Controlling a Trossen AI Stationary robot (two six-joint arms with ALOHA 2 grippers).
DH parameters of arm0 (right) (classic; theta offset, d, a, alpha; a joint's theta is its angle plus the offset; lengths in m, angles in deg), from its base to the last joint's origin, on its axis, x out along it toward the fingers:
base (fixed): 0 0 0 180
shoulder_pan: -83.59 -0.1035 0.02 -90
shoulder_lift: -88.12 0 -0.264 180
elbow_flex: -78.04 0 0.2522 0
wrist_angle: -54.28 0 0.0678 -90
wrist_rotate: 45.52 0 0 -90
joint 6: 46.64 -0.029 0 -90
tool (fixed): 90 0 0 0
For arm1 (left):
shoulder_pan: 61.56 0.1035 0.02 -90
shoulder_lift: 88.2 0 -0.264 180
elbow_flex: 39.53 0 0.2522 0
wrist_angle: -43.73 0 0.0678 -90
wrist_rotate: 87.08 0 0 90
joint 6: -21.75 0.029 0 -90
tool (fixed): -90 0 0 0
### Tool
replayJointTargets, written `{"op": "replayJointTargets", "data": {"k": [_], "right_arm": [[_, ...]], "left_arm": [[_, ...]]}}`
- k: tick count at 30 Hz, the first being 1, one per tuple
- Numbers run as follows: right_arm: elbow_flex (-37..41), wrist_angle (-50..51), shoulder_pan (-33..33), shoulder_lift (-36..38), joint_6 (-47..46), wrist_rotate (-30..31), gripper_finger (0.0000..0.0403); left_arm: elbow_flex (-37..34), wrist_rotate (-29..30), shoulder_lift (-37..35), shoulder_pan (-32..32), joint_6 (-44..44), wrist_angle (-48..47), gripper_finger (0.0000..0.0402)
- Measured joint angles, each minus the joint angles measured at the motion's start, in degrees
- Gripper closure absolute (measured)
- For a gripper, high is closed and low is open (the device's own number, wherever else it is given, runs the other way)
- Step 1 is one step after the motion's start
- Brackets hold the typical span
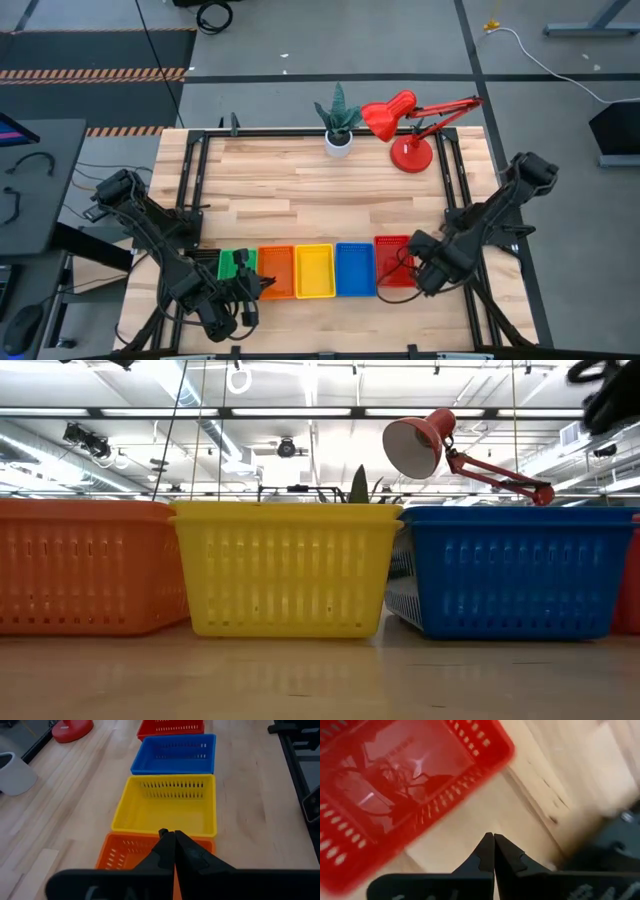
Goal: Stack baskets by color
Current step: Adjust the stacked red bins
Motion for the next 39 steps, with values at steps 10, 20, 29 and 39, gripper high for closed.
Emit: {"op": "replayJointTargets", "data": {"k": [10,20,29,39], "right_arm": [[0.81,-9.36,2.82,-3.00,13.33,1.55,0.0402],[0.80,-11.97,1.79,-2.98,14.71,0.81,0.0401],[-8.48,-6.83,-4.25,-1.39,13.10,8.75,0.0401],[-5.53,-19.47,-10.07,5.69,18.39,22.29,0.0401]], "left_arm": [[0.00,0.28,0.00,0.13,-0.02,0.96,0.0395],[0.00,0.27,0.00,0.13,-0.02,1.37,0.0395],[0.00,0.34,0.02,0.13,-1.07,2.38,0.0395],[-0.44,4.50,-0.07,5.03,0.06,1.91,0.0398]]}}
